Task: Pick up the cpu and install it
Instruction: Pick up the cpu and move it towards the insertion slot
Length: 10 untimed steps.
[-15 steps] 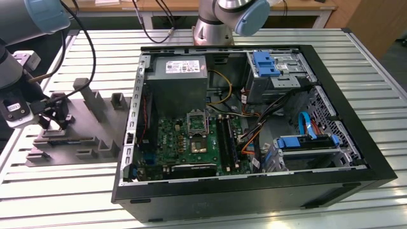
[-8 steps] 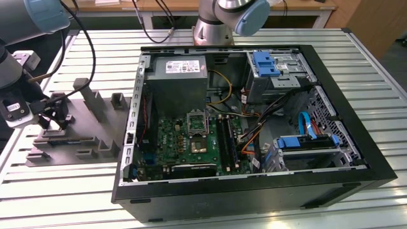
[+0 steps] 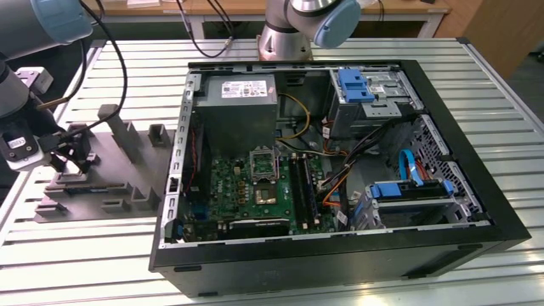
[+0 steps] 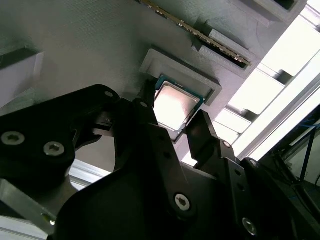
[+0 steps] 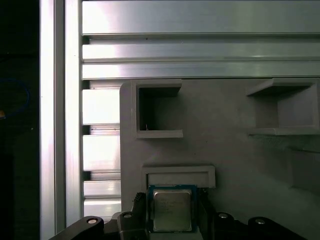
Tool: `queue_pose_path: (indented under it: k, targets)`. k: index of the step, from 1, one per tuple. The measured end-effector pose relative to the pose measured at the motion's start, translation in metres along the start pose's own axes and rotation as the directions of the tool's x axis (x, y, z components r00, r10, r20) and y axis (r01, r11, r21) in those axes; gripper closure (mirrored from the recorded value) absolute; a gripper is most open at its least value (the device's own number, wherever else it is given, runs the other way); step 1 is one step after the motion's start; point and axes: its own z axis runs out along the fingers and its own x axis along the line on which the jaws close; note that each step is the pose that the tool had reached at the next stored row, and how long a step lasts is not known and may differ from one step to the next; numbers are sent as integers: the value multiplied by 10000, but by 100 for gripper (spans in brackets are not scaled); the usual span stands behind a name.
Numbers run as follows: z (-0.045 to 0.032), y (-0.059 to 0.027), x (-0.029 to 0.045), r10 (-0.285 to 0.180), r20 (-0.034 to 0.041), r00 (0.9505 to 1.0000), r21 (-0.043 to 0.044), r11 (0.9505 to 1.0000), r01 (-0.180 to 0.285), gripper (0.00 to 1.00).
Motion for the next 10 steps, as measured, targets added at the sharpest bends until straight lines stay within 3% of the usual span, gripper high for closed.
queue_pose_path:
  k: [4,10]
  targets:
    - [0,0,0,0,0,10000,-1,10000,0,53]
    - [-12,0,1,0,0,10000,0,10000,0,53]
